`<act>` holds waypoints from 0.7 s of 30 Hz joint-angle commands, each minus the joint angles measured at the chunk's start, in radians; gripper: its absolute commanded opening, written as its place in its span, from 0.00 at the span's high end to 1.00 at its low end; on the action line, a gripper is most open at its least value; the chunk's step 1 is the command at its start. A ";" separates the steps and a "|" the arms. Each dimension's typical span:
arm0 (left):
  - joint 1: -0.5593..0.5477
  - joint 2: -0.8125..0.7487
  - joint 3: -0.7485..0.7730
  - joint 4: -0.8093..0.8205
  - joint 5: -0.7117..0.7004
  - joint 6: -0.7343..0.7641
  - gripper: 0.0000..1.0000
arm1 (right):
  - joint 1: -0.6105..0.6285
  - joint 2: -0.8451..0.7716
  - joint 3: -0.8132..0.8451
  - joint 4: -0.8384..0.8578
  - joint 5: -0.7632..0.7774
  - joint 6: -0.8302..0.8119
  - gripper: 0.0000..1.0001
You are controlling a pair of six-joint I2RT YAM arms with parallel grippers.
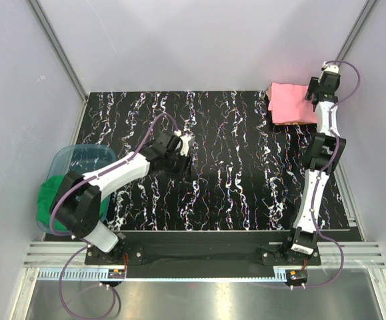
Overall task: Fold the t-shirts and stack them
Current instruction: Neatly place the folded tshirt to the corner, then reset both grippers
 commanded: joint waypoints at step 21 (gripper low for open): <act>0.025 -0.120 0.029 0.036 0.026 0.020 0.59 | -0.001 -0.386 -0.517 -0.102 0.070 0.206 0.67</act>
